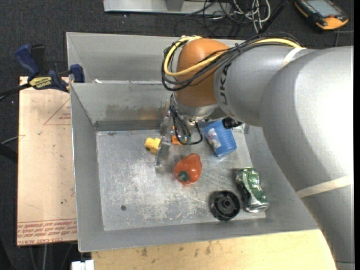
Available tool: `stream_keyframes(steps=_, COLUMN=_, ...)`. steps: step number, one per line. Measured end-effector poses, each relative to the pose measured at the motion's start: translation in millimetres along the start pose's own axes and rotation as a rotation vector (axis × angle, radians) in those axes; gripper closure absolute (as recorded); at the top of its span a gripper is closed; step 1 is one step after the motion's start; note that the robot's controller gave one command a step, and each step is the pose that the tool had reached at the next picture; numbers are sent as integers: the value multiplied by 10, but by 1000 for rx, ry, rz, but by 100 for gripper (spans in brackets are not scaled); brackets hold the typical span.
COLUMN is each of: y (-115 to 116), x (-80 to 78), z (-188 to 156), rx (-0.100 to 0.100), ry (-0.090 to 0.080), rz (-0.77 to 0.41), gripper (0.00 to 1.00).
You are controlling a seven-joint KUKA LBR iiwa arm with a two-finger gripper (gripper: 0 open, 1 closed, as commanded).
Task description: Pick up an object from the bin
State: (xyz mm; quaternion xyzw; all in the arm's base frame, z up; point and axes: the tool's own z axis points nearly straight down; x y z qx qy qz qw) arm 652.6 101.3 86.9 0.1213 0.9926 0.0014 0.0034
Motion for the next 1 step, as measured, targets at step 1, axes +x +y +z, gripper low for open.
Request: stream_keyframes(steps=1, y=44, x=-13, z=134, rx=-1, ry=-3, rz=279, gripper=100)
